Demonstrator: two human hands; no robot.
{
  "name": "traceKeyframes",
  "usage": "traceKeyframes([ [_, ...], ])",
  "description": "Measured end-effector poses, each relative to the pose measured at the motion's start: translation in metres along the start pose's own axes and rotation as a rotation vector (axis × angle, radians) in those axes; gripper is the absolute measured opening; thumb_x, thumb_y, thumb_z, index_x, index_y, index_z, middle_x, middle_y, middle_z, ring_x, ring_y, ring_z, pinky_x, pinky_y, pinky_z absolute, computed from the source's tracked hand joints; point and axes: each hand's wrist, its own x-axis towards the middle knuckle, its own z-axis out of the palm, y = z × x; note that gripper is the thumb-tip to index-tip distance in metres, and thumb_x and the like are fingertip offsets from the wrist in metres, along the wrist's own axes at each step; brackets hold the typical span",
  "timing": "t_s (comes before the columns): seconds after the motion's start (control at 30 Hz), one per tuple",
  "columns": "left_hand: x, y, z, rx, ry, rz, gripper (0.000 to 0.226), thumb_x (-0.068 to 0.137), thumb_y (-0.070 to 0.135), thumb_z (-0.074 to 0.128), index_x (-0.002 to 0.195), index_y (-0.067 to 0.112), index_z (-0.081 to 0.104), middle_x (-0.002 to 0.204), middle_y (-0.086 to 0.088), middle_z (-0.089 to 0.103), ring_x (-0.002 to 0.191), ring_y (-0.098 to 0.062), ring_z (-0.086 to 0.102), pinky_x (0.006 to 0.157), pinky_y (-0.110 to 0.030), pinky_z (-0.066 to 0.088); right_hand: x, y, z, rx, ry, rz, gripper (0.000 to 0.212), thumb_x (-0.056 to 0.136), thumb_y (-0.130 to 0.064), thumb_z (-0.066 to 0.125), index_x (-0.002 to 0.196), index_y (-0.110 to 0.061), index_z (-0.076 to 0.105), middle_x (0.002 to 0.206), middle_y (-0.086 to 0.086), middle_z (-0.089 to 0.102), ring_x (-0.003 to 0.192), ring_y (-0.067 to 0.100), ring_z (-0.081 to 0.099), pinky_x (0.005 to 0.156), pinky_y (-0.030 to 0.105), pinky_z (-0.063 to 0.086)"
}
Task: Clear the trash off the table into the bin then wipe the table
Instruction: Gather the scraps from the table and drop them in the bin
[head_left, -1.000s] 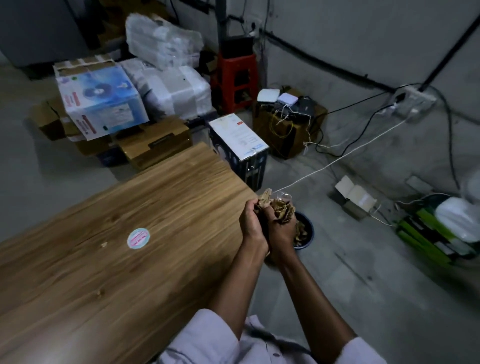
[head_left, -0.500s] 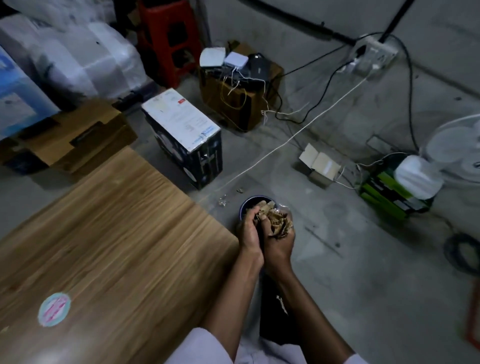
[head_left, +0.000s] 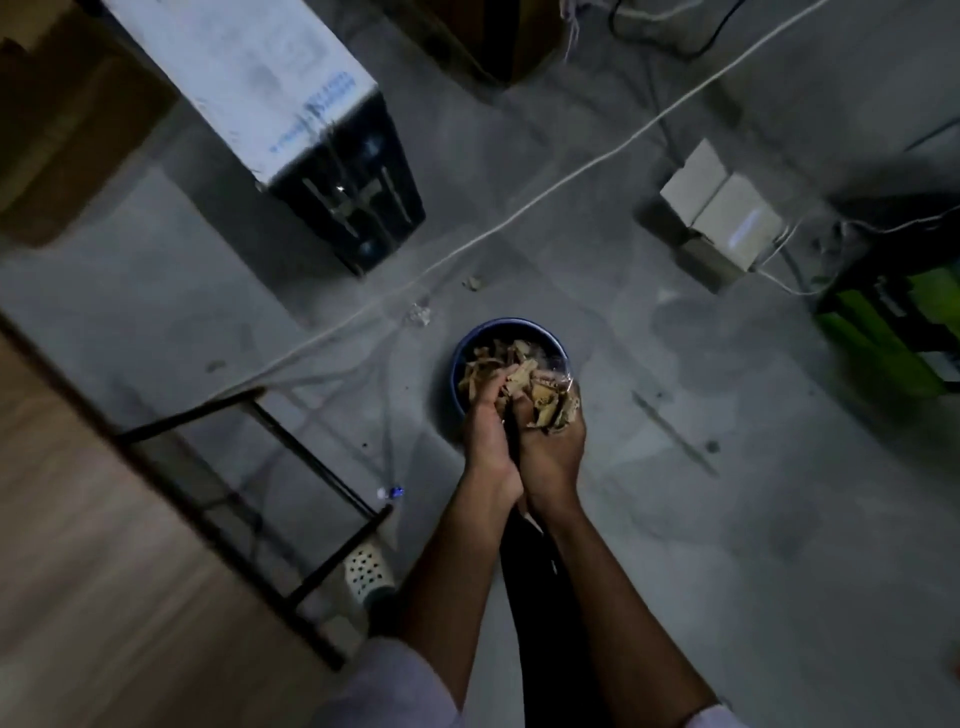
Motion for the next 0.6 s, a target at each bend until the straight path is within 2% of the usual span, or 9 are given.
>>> traceKeyframes([
  [0.13, 0.104, -0.012, -0.004, -0.06, 0.071, -0.081, 0.044, 0.098, 0.036, 0.057, 0.127, 0.005, 0.068, 0.118, -0.015, 0.073, 0.098, -0.025, 0.072, 0.076, -0.031, 0.058, 0.094, 0.06, 0.03, -0.028, -0.062, 0.122, 0.055, 0.088, -0.009, 0.074, 0.14, -0.017, 0.058, 0.126, 0.0, 0.069, 0.115, 0.016, 0.065, 0.104, 0.036, 0.052],
  [0.23, 0.173, -0.027, -0.018, -0.076, 0.124, -0.07, 0.046, 0.099, 0.035, 0.057, 0.133, 0.004, 0.063, 0.126, -0.017, 0.069, 0.115, -0.029, 0.066, 0.092, -0.035, 0.054, 0.144, 0.106, 0.047, -0.025, -0.1, 0.202, 0.052, 0.091, -0.011, 0.072, 0.14, -0.022, 0.056, 0.12, -0.007, 0.065, 0.111, 0.013, 0.061, 0.099, 0.025, 0.048],
  [0.33, 0.225, -0.041, -0.032, -0.062, 0.145, -0.04, 0.044, 0.1, 0.033, 0.055, 0.133, 0.004, 0.062, 0.13, -0.017, 0.066, 0.12, -0.031, 0.063, 0.099, -0.037, 0.051, 0.182, 0.145, 0.062, 0.006, -0.133, 0.299, 0.057, 0.089, -0.017, 0.073, 0.14, -0.028, 0.052, 0.122, -0.005, 0.064, 0.113, 0.017, 0.061, 0.105, 0.035, 0.049],
  [0.4, 0.25, -0.048, -0.039, -0.044, 0.153, -0.023, 0.045, 0.097, 0.034, 0.059, 0.132, 0.006, 0.062, 0.128, -0.016, 0.068, 0.116, -0.032, 0.065, 0.095, -0.038, 0.053, 0.199, 0.162, 0.07, 0.043, -0.134, 0.36, 0.066, 0.079, -0.027, 0.079, 0.137, -0.036, 0.049, 0.124, -0.005, 0.066, 0.112, 0.019, 0.064, 0.104, 0.042, 0.052],
  [0.47, 0.269, -0.052, -0.044, -0.02, 0.169, -0.02, 0.05, 0.091, 0.036, 0.066, 0.132, 0.008, 0.062, 0.124, -0.016, 0.069, 0.112, -0.033, 0.067, 0.089, -0.039, 0.055, 0.212, 0.176, 0.075, 0.073, -0.099, 0.405, 0.073, 0.061, -0.043, 0.085, 0.126, -0.041, 0.052, 0.122, -0.004, 0.069, 0.11, 0.02, 0.067, 0.1, 0.046, 0.055],
  [0.53, 0.282, -0.053, -0.048, 0.008, 0.179, -0.038, 0.055, 0.085, 0.039, 0.069, 0.131, 0.009, 0.062, 0.123, -0.018, 0.07, 0.11, -0.036, 0.068, 0.087, -0.041, 0.056, 0.224, 0.187, 0.078, 0.124, -0.066, 0.426, 0.087, 0.045, -0.054, 0.087, 0.124, -0.039, 0.054, 0.119, -0.005, 0.07, 0.107, 0.02, 0.069, 0.096, 0.046, 0.058],
  [0.6, 0.293, -0.053, -0.051, 0.037, 0.183, -0.055, 0.064, 0.081, 0.046, 0.07, 0.134, 0.011, 0.061, 0.124, -0.017, 0.069, 0.111, -0.037, 0.068, 0.091, -0.045, 0.056, 0.228, 0.189, 0.08, 0.167, -0.037, 0.439, 0.101, 0.041, -0.054, 0.089, 0.132, -0.033, 0.053, 0.118, -0.004, 0.07, 0.104, 0.019, 0.071, 0.091, 0.045, 0.06],
])
